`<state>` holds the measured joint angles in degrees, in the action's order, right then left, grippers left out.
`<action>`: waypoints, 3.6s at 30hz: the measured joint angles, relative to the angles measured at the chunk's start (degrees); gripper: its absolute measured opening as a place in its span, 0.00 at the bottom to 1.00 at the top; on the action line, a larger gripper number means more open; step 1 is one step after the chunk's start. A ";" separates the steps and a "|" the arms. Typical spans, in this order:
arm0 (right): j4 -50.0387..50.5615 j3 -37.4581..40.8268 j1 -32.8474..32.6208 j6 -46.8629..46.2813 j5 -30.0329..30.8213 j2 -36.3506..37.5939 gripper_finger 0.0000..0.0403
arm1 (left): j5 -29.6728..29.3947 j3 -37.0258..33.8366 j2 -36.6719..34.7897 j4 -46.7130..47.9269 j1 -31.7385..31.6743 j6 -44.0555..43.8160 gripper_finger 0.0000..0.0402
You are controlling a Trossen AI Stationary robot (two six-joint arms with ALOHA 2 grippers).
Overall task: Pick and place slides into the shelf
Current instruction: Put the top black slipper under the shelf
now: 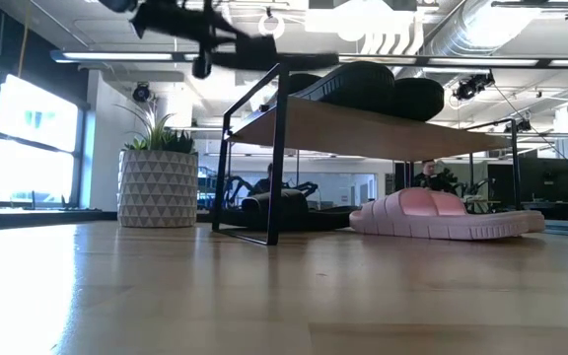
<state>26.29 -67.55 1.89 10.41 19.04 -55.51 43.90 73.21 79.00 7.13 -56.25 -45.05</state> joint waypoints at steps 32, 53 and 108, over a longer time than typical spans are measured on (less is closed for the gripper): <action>-19.24 0.00 -7.98 82.16 17.98 -8.28 0.40 | 25.23 0.02 -6.38 0.29 0.02 -24.29 0.00; -24.84 -0.02 -6.13 87.29 11.82 -10.93 0.42 | 26.23 0.02 -6.36 0.40 0.02 -26.12 0.01; -25.40 -0.02 -4.92 86.03 9.14 -13.24 0.42 | 27.41 0.04 -6.32 0.26 0.91 -27.00 0.01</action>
<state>0.89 -67.57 -3.03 96.44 28.18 -68.75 71.31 73.25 72.69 7.39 -55.34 -72.05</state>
